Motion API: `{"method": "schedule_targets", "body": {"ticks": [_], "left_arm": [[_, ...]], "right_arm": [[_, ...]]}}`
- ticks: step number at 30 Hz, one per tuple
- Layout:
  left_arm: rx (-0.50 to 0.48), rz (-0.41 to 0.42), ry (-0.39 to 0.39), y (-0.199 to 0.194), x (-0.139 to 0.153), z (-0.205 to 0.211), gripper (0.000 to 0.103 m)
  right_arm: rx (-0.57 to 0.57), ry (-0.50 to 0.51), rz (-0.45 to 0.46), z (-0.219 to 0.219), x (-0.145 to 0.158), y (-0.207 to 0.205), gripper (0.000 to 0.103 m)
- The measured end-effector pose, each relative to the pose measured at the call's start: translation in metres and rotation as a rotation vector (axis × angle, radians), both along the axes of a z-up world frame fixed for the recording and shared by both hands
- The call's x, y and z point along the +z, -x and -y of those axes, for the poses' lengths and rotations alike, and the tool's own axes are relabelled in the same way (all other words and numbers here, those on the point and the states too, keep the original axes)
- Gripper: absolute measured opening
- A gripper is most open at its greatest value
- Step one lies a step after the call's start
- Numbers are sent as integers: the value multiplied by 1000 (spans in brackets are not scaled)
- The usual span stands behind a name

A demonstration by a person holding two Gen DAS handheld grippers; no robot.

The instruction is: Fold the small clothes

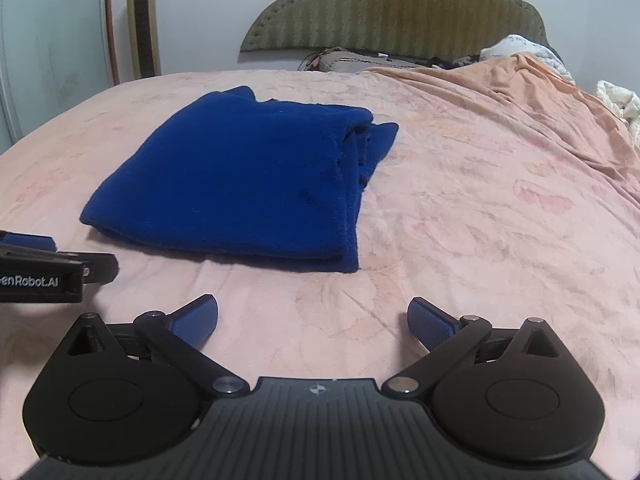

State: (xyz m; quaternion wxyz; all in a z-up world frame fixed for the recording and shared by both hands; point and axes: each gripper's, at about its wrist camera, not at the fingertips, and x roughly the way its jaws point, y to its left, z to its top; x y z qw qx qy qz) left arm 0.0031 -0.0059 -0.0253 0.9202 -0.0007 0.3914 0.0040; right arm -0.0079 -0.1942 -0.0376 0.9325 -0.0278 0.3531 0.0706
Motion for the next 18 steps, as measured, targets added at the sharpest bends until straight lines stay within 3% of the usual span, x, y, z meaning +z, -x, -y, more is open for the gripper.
{"method": "schedule_targets", "body": {"ticks": [18], "left_arm": [[-10,10,15,3,-2,-1,81]], "right_arm": [[-4,-17,19,3,-12,0,103]]}}
